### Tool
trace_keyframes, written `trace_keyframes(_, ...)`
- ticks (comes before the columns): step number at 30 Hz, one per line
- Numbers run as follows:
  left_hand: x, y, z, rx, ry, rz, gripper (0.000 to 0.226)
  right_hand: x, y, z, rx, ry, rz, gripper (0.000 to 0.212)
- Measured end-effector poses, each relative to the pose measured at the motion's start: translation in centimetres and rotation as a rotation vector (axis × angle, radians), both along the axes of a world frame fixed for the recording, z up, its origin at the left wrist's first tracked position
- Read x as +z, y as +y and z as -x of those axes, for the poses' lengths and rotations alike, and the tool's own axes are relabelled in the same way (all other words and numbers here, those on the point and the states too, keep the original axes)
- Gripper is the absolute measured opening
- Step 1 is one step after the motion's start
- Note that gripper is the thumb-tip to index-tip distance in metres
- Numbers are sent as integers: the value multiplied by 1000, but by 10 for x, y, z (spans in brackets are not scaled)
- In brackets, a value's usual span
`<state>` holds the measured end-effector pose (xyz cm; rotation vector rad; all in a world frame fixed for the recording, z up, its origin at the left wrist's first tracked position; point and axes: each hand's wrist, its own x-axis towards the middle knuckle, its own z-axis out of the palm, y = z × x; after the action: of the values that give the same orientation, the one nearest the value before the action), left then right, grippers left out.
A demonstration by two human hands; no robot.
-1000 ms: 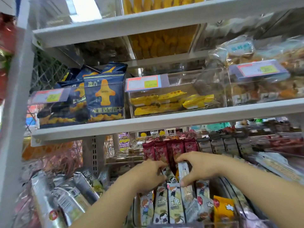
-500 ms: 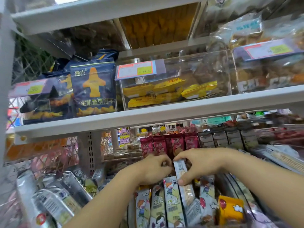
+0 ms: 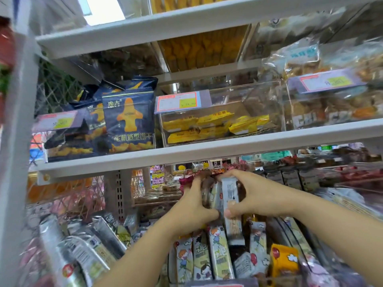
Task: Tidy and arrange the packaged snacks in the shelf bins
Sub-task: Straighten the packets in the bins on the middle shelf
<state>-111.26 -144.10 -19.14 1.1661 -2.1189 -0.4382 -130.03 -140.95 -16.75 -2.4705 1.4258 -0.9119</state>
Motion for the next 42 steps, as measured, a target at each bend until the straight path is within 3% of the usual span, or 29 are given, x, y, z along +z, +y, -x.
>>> trace_keyframes(3,2,8,-1,-50,158,-13,107,2,7,-1,-34,28,81,84)
trace_keyframes(6,4,21,-2,-57,238,48,104,5,20,-3,-18,-26,194,66)
trace_keyframes(11,0,48,-18,28,225,186,99,-2,35,-19,45,-117,325,50)
trace_keyframes(19,-8,68,-84,219,87,529,98,-10,31,-65,148,-176,476,47)
trace_keyframes(29,-7,52,-140,419,-126,701,108,-4,-19,-135,231,-44,357,49)
trace_keyframes(33,5,40,-149,533,-327,682,94,-1,-56,-155,183,-148,233,66)
trace_keyframes(36,13,31,-149,551,-401,655,87,-2,-79,-166,212,-197,176,52)
trace_keyframes(39,12,24,-153,544,-436,649,80,-7,-96,-174,216,-231,115,51)
trace_keyframes(42,9,18,-156,574,-465,590,71,-15,-105,-173,153,-130,75,50)
